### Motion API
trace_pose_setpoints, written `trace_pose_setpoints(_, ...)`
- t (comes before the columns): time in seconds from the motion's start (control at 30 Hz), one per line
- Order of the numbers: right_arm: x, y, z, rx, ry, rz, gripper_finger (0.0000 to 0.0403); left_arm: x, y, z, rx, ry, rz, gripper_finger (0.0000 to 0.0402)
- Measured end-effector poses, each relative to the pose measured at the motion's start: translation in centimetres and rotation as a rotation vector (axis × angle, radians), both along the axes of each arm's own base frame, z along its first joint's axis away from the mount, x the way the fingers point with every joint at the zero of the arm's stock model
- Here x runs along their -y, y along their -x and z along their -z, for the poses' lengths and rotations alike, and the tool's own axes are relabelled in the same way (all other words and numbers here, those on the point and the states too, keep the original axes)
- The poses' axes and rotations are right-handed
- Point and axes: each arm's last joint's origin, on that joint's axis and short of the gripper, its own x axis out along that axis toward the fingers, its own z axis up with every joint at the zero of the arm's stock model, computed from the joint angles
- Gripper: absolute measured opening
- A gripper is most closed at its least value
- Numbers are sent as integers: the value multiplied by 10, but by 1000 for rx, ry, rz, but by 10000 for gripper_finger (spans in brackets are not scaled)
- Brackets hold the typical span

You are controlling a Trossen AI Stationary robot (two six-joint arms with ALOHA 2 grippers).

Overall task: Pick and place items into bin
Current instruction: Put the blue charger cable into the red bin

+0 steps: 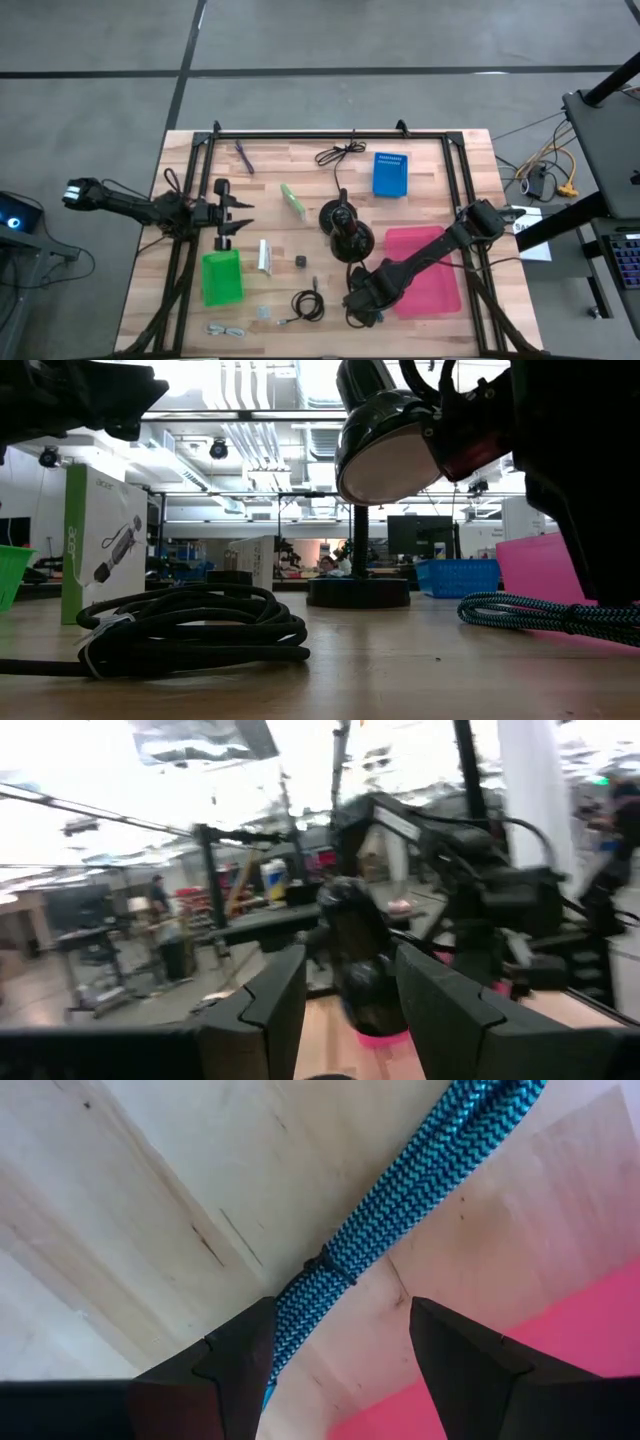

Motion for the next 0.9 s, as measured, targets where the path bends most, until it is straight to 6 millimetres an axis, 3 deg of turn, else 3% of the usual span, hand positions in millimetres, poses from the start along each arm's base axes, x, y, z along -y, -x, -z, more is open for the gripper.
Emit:
trace_pose_setpoints(0.57, -5, -4, -2, 55, -17, 35, 216, 0, -4, 5, -44, -3, -15, 141)
trace_pose_setpoints(0.9, -7, -3, -1, 52, -27, 173, 217, 0, -4, 5, -46, -3, -17, 141)
